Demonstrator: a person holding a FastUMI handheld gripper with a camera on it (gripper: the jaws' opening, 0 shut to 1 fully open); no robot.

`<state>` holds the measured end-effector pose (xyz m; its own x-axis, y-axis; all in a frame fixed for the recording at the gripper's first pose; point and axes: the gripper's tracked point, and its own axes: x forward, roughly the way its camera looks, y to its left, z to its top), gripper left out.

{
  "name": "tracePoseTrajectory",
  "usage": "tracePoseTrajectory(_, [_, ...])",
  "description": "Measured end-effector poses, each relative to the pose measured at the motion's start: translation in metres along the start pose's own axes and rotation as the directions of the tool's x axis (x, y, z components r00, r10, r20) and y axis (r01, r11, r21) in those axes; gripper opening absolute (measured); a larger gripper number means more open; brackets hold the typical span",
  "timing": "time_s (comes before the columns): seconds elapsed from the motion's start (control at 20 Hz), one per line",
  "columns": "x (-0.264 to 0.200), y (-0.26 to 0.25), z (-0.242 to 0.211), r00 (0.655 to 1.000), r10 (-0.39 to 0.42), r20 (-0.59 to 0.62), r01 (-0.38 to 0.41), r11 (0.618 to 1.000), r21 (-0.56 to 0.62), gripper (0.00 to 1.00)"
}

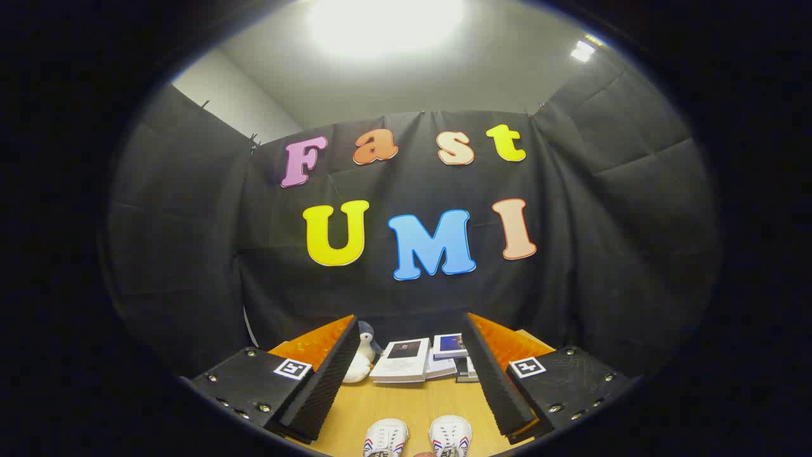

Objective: Open the storage box then place both shoes into the box .Put the left shoe in first, then the right shoe, with the right side of both shoes facing outward in a uniform manner.

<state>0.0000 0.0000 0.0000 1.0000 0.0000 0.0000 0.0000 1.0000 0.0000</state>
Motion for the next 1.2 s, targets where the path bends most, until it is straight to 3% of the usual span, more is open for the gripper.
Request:
tracePoseTrajectory(0.8, [-0.002, 0.009, -0.003, 1.0, 0.016, 0.005, -0.016, 1.0, -0.016, 0.98])
tracePoseTrajectory(1.2, [-0.003, 0.041, -0.024, 0.992, 0.119, -0.037, -0.117, 0.991, 0.068, 0.98])
